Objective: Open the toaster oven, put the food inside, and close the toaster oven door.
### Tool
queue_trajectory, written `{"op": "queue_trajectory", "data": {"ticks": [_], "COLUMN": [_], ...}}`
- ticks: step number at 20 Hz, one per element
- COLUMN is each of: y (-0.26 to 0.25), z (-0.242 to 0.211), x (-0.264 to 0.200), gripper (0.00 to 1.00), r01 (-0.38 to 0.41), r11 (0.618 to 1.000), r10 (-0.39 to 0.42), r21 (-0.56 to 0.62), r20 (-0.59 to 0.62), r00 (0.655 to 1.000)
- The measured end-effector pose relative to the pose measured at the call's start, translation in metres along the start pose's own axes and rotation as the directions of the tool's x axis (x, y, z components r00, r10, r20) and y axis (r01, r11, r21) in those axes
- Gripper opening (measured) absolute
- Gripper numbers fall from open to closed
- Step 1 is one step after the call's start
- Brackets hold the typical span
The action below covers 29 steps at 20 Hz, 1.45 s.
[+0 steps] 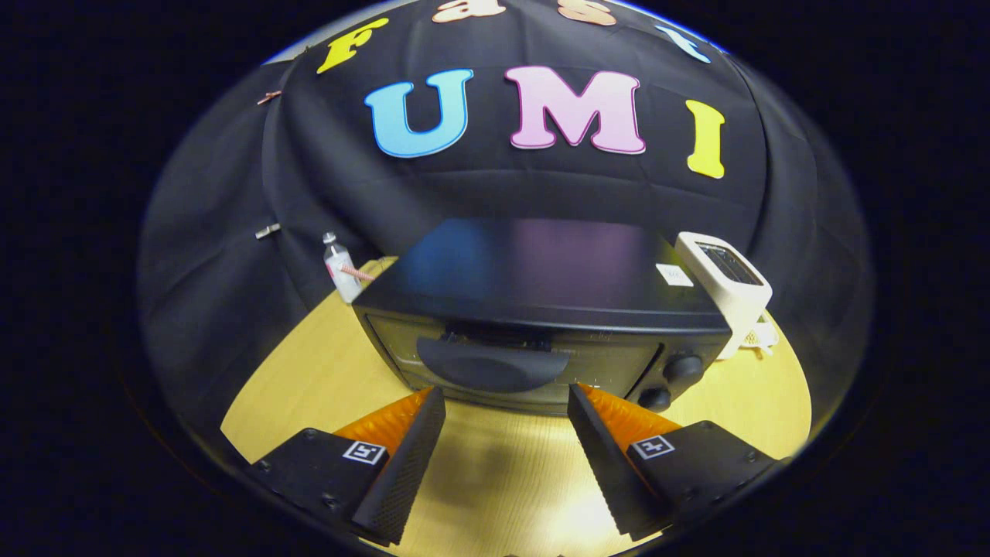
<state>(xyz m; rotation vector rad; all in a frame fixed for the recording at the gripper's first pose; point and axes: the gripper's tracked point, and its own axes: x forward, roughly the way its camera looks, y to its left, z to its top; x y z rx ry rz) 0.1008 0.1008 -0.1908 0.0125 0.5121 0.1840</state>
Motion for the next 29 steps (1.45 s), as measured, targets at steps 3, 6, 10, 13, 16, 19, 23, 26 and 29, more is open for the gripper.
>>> {"op": "queue_trajectory", "data": {"ticks": [3,6,10,13,16,19,23,26,29], "y": [0.0,-0.007,-0.025,-0.047,-0.058,-0.071,-0.088,-0.09,-0.094], "z": [0.026,0.049,0.095,0.108,0.108,0.108,0.12,0.129,0.137], "x": [-0.018,-0.05,-0.104,-0.142,-0.171,-0.19,-0.203,-0.206,-0.209], "gripper": [0.99,0.99,0.98,0.98,0.98,1.0,1.0,1.0,1.0], "r01": [-0.032,-0.051,-0.017,0.054,0.091,0.125,0.183,0.181,0.18], "r11": [0.999,0.999,0.996,0.993,0.992,0.99,0.982,0.983,0.984], "r10": [0.033,0.052,0.042,-0.013,-0.049,-0.089,-0.139,-0.147,-0.154], "r21": [-0.01,-0.012,-0.084,-0.102,-0.09,-0.063,-0.057,-0.028,-0.008], "r20": [0.06,0.164,0.315,0.366,0.395,0.406,0.447,0.465,0.478], "r00": [0.998,0.985,0.948,0.931,0.918,0.91,0.884,0.873,0.865]}}
